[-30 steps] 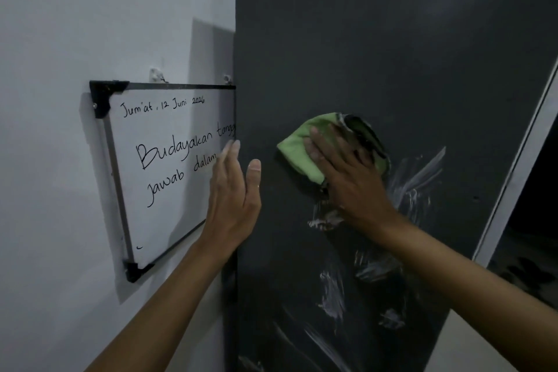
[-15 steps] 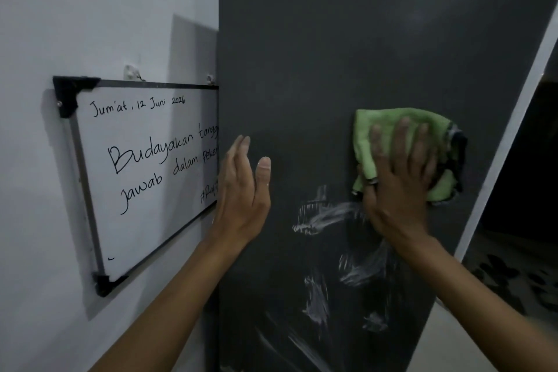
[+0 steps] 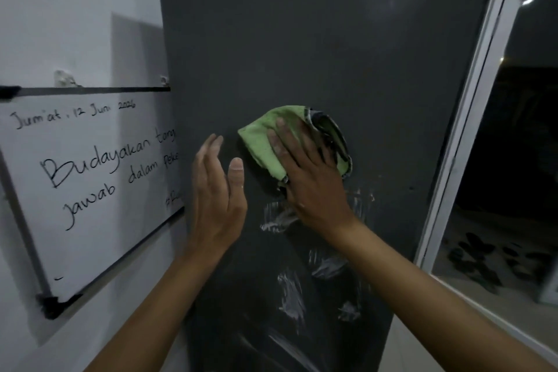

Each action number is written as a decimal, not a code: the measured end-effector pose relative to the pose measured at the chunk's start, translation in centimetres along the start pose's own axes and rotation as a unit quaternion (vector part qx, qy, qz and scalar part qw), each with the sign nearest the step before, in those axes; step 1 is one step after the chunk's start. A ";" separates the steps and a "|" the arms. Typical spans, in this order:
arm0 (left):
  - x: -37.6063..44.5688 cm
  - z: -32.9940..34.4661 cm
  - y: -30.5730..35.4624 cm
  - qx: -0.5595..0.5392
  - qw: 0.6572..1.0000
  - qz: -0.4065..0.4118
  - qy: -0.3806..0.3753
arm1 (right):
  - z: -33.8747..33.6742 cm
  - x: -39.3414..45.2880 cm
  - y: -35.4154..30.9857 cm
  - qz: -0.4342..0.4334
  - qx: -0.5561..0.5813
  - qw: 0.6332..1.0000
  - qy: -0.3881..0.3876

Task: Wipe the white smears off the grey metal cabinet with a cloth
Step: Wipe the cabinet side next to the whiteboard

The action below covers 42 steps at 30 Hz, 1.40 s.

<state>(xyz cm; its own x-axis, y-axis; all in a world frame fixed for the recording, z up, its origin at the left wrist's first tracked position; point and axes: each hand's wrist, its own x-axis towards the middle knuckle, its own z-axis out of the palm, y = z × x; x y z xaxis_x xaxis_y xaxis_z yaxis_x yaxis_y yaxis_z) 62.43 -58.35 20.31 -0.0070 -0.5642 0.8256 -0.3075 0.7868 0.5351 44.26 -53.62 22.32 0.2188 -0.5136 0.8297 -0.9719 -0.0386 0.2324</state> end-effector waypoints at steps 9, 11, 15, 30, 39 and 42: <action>-1.1 4.4 5.7 -0.020 0.991 0.133 -0.027 | -3.5 -7.9 6.0 0.130 -0.064 0.988 0.045; -1.2 5.3 6.9 -0.033 0.992 0.114 -0.049 | -4.0 -8.1 5.9 0.133 -0.053 0.989 0.032; -0.7 6.8 8.9 -0.047 0.993 0.080 -0.070 | -5.4 -7.8 5.5 0.127 -0.006 0.992 -0.016; -1.8 11.6 11.2 0.083 0.969 0.227 -0.047 | -9.5 -7.6 8.3 0.221 0.274 0.919 0.178; -3.8 15.9 11.8 0.148 0.967 0.206 0.040 | -10.1 -7.4 9.3 0.242 0.332 0.896 0.170; -3.5 16.9 12.3 0.196 0.951 0.229 0.073 | -9.9 -8.0 9.5 0.231 0.312 0.904 0.176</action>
<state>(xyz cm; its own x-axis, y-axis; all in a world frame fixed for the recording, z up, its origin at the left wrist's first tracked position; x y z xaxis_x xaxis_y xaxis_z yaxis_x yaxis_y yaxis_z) 42.63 -50.93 20.99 -0.1026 -0.1219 0.9872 -0.6350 0.7720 0.0294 34.14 -41.41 22.96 -0.3166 -0.2986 0.9003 -0.8019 -0.4227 -0.4222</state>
